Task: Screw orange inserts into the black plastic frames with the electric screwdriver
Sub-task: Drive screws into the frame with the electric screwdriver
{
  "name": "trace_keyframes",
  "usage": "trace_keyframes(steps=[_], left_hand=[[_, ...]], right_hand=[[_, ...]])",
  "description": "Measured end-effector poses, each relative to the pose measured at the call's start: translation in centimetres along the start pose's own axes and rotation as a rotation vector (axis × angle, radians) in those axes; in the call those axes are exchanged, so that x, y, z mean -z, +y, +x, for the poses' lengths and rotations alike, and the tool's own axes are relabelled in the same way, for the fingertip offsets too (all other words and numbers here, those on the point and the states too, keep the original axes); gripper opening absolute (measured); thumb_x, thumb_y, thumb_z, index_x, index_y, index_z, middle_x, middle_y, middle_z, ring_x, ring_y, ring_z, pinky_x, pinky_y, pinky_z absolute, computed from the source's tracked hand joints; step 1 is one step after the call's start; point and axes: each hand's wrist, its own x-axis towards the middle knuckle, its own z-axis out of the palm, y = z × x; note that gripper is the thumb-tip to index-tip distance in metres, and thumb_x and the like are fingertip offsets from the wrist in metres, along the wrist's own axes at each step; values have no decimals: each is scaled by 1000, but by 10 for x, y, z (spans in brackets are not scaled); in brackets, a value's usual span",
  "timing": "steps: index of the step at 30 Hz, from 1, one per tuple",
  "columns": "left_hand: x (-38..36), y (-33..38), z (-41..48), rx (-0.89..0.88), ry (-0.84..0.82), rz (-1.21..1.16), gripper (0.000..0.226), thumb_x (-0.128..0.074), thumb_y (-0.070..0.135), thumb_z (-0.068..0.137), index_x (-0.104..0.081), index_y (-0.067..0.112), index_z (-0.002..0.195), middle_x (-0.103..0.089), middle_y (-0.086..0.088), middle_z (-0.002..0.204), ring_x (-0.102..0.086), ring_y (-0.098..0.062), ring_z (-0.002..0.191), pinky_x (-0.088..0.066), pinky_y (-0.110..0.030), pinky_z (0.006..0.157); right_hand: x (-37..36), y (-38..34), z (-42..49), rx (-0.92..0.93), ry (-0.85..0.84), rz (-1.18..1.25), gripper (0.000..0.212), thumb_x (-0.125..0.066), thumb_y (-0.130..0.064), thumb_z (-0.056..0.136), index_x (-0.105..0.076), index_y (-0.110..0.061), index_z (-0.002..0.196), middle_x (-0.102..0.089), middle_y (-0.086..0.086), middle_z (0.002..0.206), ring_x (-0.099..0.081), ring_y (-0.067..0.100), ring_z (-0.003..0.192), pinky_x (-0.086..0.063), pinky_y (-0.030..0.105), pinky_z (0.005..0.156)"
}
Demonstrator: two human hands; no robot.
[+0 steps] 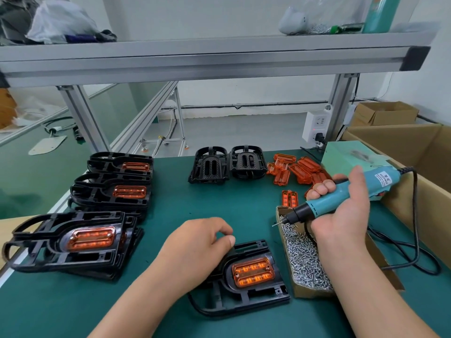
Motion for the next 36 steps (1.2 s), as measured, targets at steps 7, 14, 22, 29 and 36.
trace_keyframes(steps=[7,14,22,29,36], left_hand=[[11,-4,12,284,-87,-1165,34,-41,-8,102,-67,0,122,-63,-9,88,-50,-14,64,-44,-24,54],[17,-1,11,289,-150,-1408,26,-46,-5,106,-64,-10,124,-69,-13,88,-64,-13,65,-50,-19,50],[11,2,11,309,-171,-1398,23,-62,28,100,-62,6,106,-70,-6,80,-60,-7,55,-43,-16,41],[8,5,8,316,-322,-1508,19,-71,32,93,-69,12,91,-64,-5,82,-52,-7,56,-39,-15,39],[2,8,6,279,-368,-1443,19,-73,31,95,-73,12,92,-55,-1,79,-41,-7,55,-32,-15,39]], right_hand=[[2,-1,0,-7,-6,6,35,-70,-48,100,-58,-18,85,-48,-3,70,-47,12,59,-44,25,58],[-1,-1,-2,-13,-4,-5,36,-68,-48,100,-58,-19,84,-47,-3,70,-46,13,59,-43,25,58],[-1,-1,-2,-12,-2,-11,36,-69,-48,100,-58,-18,84,-47,-3,70,-46,13,60,-44,25,58],[0,0,-2,-8,-12,-17,36,-70,-49,100,-59,-18,84,-48,-3,70,-47,13,59,-45,25,57],[-2,0,-2,-12,-23,-12,36,-70,-50,99,-60,-19,84,-48,-3,70,-47,13,59,-45,24,57]])
